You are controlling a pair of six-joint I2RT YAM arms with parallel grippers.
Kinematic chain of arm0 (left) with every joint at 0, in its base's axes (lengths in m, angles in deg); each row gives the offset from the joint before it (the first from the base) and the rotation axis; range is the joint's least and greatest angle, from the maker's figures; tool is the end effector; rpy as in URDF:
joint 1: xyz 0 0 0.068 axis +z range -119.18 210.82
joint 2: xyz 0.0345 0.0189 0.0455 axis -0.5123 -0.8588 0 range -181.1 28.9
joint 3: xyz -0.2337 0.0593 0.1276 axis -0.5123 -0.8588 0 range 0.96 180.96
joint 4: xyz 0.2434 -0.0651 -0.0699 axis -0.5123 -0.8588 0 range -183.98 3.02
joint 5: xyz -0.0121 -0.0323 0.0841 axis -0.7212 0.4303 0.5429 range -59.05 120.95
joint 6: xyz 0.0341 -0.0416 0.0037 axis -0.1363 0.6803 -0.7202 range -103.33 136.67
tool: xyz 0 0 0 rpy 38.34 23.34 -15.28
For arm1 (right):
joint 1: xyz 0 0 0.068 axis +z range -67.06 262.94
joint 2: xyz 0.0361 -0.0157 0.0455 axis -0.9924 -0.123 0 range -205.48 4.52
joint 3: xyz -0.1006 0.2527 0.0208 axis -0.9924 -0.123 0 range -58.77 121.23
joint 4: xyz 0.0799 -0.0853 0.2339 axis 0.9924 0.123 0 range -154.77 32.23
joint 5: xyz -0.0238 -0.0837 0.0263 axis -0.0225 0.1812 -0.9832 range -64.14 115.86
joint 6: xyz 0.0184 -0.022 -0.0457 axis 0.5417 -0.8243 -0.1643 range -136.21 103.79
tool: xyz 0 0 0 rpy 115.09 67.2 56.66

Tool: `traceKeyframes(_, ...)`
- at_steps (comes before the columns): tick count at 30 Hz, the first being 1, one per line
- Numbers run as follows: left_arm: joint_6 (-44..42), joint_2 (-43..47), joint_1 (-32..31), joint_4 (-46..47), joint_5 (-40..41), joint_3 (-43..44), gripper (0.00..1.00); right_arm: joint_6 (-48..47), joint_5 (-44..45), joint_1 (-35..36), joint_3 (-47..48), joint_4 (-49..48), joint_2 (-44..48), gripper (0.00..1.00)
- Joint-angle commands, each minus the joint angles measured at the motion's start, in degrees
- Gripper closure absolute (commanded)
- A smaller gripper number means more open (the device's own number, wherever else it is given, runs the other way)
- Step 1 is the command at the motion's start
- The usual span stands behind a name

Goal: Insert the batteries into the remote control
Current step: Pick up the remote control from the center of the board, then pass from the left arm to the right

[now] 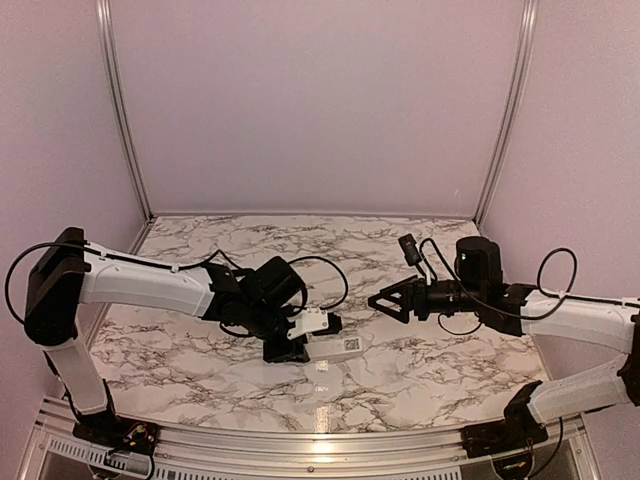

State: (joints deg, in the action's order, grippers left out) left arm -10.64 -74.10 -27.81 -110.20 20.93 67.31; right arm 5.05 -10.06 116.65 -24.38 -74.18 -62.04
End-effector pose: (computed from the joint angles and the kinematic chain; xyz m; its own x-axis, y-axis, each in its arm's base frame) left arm 0.1855 -0.3161 0.1783 0.0065 0.8571 -0.5151 0.9941 0.0504 0.0964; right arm 0.1956 0.1557 0.2362 -0.6261 -0.0648 -0.7771 -0.7216 0.4258 0.5459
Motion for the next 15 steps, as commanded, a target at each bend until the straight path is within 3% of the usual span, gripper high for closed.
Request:
traceKeyframes(1,6.9,6.7,-0.2,8.0,-6.0,0.6,0.84,2.8,-5.9,-0.6,-2.2,-8.5,-0.5,0.14)
traceKeyframes(5,9.4,6.8,-0.2,5.4,-10.0,5.0,0.83,-0.2,-11.4,-0.6,-2.8,-13.5,2.0,0.14)
traceKeyframes(10,12.5,6.1,-0.2,2.6,-13.6,9.5,0.83,-5.1,-14.6,-0.4,-1.8,-13.1,4.5,0.14)
traceKeyframes(15,15.2,7.2,-0.2,3.2,-15.9,11.0,0.82,-4.5,-16.1,-0.4,-2.6,-14.7,3.8,0.16)
